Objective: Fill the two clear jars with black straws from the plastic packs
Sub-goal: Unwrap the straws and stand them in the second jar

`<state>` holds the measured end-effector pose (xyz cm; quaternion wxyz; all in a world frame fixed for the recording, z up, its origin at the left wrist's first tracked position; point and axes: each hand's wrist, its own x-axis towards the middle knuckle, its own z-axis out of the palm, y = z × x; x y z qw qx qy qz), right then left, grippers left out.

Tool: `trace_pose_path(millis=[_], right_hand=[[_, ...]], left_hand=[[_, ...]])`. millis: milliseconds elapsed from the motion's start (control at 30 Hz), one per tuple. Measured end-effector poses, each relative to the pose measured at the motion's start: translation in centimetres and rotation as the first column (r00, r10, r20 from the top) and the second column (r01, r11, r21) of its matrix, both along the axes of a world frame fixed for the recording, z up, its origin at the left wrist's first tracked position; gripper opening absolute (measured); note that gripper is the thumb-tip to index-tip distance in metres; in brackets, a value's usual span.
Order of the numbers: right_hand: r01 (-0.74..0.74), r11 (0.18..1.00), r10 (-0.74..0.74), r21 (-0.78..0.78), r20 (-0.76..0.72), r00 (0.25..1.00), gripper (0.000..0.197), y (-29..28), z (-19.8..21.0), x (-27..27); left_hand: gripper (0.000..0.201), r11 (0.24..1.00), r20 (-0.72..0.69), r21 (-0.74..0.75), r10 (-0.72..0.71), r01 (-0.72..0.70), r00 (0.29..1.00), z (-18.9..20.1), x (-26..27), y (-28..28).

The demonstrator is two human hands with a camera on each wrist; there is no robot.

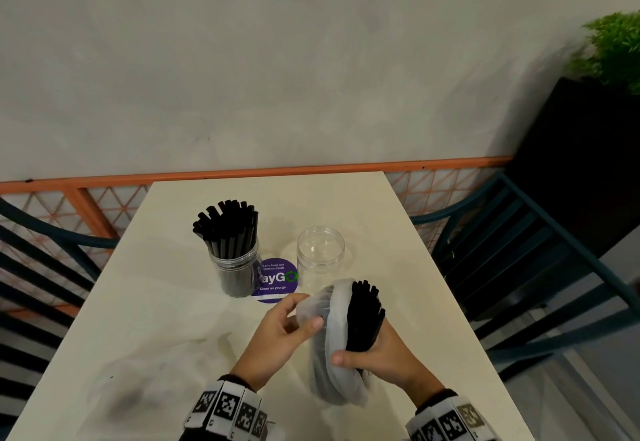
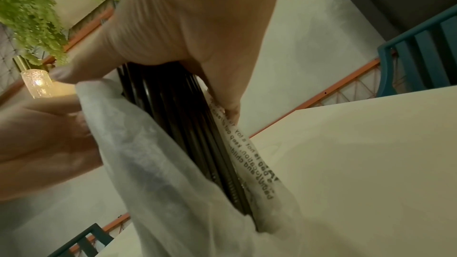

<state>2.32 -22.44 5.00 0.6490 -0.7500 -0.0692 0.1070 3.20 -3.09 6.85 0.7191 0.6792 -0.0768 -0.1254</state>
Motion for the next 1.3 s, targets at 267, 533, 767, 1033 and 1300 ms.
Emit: trace_pose_path(millis=[267, 533, 767, 1033, 1300], right_hand=[[-0.011, 1.0, 0.012, -0.007, 0.022, 1.0, 0.091, 0.0, 0.9, -0.2], [0.021, 1.0, -0.02, -0.023, 0.055, 0.998, 0.095, 0.0, 0.3, 0.0], [-0.028, 0.995, 0.027, -0.093, -0.009, 1.0, 0.082, 0.0, -0.4, -0.1], [-0.092, 0.992, 0.092, -0.089, -0.012, 0.996, 0.082, 0.1, -0.3, -0.3], [-0.069, 0.997, 0.067, -0.042, -0.048, 0.997, 0.103, -0.1, -1.9, -1.2]], left_hand=[[0.019, 0.981, 0.075, 0.039, 0.186, -0.189, 0.98, -0.2, 0.2, -0.5], [0.035, 0.963, -0.187, -0.195, 0.147, -0.184, 0.971, -1.4, 0.0, -0.5], [0.032, 0.976, -0.149, -0.211, 0.021, -0.053, 0.989, -0.3, 0.4, 0.3], [0.064, 0.956, 0.088, 0.276, 0.078, -0.1, 0.993, -0.1, 1.2, 0.1], [0.038, 0.958, -0.377, -0.212, 0.104, -0.195, 0.921, -1.3, 0.5, -0.5]])
